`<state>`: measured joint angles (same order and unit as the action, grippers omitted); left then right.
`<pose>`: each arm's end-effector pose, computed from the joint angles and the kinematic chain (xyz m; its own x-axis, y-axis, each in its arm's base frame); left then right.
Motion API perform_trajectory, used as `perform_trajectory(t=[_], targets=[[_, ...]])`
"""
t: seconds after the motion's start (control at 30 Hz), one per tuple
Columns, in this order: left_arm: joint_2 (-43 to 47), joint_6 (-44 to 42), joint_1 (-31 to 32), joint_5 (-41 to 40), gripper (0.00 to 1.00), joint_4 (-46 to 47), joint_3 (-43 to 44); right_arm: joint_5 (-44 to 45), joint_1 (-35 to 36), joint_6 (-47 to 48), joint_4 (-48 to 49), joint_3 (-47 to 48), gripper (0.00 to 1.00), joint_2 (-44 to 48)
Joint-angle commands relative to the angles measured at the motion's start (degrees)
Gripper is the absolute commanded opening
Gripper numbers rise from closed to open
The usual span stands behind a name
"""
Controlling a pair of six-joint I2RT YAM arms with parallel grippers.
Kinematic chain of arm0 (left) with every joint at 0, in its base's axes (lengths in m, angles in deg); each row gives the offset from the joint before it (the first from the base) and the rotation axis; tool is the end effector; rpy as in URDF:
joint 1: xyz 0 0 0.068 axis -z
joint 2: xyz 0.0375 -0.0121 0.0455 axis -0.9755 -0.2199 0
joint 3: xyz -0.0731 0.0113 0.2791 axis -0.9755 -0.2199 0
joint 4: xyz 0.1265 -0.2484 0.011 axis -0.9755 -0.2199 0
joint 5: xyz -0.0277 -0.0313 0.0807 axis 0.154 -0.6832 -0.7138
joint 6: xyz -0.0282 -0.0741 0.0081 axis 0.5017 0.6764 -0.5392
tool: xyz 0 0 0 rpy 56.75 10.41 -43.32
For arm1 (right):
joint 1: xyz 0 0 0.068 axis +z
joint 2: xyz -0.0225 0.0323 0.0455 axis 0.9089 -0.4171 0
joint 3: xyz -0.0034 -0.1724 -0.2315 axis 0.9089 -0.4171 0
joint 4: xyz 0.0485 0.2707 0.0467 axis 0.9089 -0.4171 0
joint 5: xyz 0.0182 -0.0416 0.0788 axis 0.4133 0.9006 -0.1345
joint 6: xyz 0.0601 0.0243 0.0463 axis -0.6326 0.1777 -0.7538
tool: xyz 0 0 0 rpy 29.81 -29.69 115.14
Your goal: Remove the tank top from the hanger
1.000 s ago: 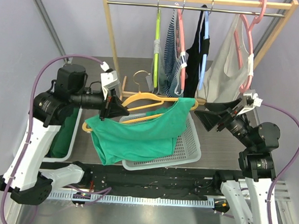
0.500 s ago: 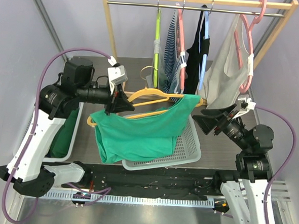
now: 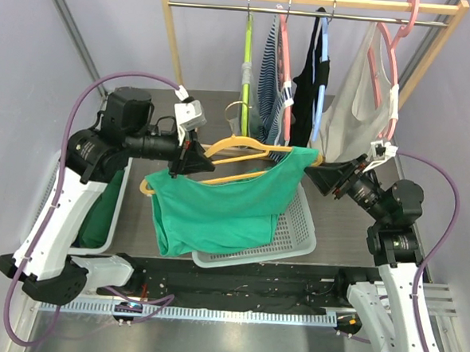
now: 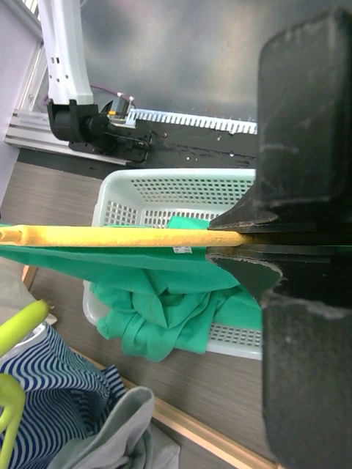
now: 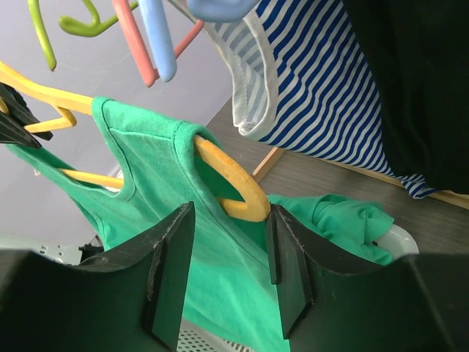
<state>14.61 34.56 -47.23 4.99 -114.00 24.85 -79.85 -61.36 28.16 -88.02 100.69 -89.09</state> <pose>0.1760 -0.1576 0.4953 -0.2575 0.3059 -0.9166 0.9492 0.2575 -0.1807 0.1603 0.0549 0.3802 -0.2820 0.3974 -0.8733 -0.6307 0.6091 0.4808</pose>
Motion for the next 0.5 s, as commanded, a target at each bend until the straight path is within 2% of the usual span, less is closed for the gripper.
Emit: perform_trajectory(t=[0.0,0.13,0.33,0.47], targets=[[-2.0,-0.4,1.4,-2.2,0.00,5.2,3.6,-1.9,0.6,-2.2,6.0,-0.1,0.50,-0.3],[-4.8,-0.9,2.3,-3.6,0.00,5.3,6.1,-1.7,0.8,-2.2,6.4,0.6,0.50,-0.8],[-6.9,-1.6,4.3,-5.8,0.00,5.5,7.4,-2.4,1.5,-3.6,8.1,2.7,0.60,-3.3],[-8.5,-2.7,5.3,-7.8,0.00,5.8,8.5,-2.0,2.3,-3.9,8.1,2.0,0.62,-3.0]])
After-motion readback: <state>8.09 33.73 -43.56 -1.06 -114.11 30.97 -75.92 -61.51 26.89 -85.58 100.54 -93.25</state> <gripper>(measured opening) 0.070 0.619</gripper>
